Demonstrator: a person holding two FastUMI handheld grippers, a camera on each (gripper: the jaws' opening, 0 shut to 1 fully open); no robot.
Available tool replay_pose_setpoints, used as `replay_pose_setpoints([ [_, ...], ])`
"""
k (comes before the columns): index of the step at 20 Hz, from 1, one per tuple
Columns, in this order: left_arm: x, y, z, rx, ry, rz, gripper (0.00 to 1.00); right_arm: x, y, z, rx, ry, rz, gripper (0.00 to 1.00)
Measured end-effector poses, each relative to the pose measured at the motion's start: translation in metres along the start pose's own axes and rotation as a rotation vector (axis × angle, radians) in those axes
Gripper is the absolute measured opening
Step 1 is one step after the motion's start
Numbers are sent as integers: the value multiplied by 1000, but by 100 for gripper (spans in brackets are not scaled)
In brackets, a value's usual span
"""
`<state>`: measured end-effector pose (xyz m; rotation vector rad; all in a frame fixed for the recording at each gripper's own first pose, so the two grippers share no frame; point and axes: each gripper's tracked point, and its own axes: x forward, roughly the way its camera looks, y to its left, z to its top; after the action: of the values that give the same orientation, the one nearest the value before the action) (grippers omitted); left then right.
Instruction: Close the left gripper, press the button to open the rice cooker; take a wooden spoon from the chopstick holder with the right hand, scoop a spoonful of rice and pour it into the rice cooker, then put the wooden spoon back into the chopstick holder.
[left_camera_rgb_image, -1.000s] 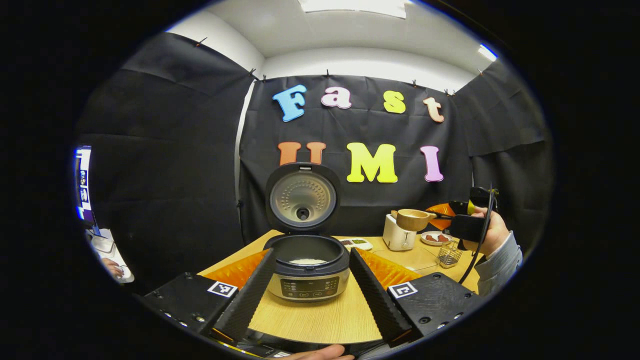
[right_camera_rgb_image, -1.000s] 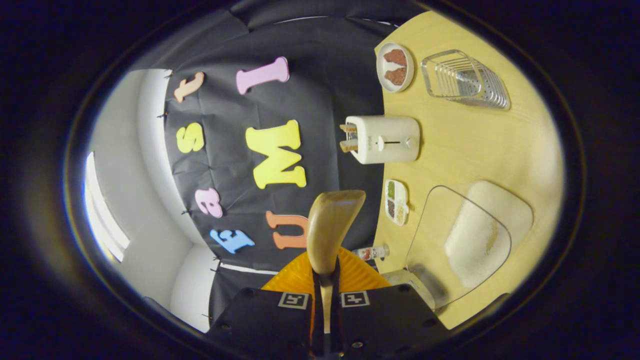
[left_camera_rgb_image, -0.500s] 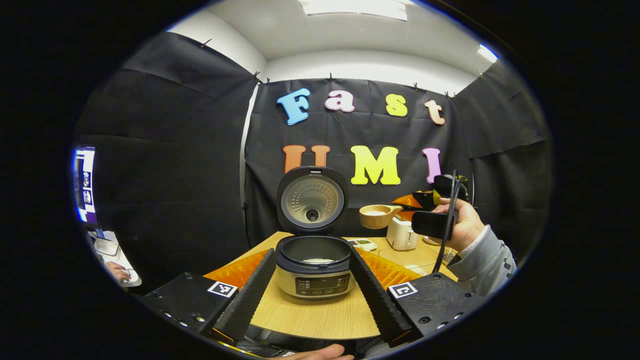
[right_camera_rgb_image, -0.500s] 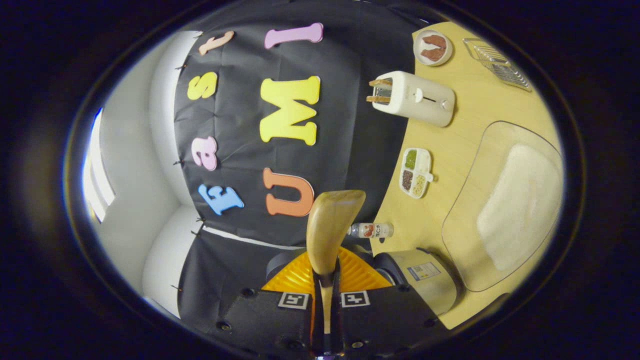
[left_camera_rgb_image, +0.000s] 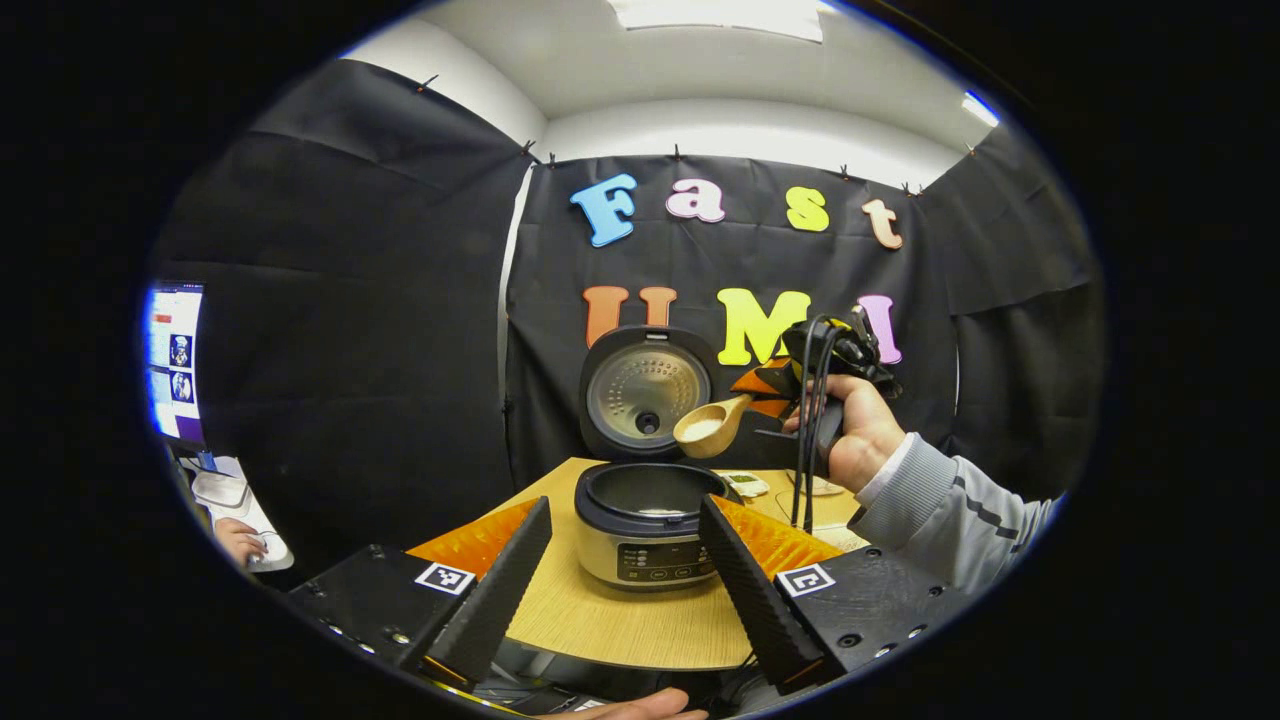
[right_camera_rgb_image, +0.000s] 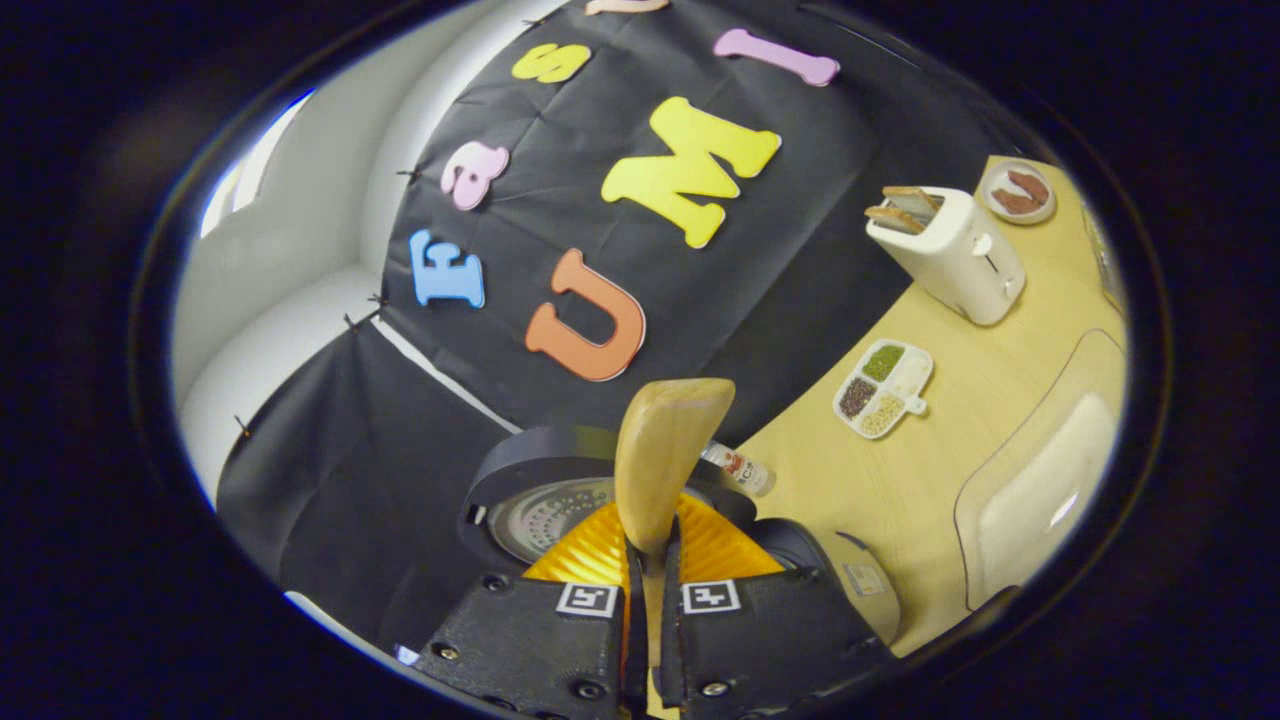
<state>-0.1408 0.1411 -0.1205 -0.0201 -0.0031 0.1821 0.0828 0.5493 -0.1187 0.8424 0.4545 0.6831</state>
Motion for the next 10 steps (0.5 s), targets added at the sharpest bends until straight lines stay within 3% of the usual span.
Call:
replay_pose_setpoints([
  [10, -4, 12, -6, -19, 7, 4, 94, 19, 17, -27, -392, 24, -2, 10],
])
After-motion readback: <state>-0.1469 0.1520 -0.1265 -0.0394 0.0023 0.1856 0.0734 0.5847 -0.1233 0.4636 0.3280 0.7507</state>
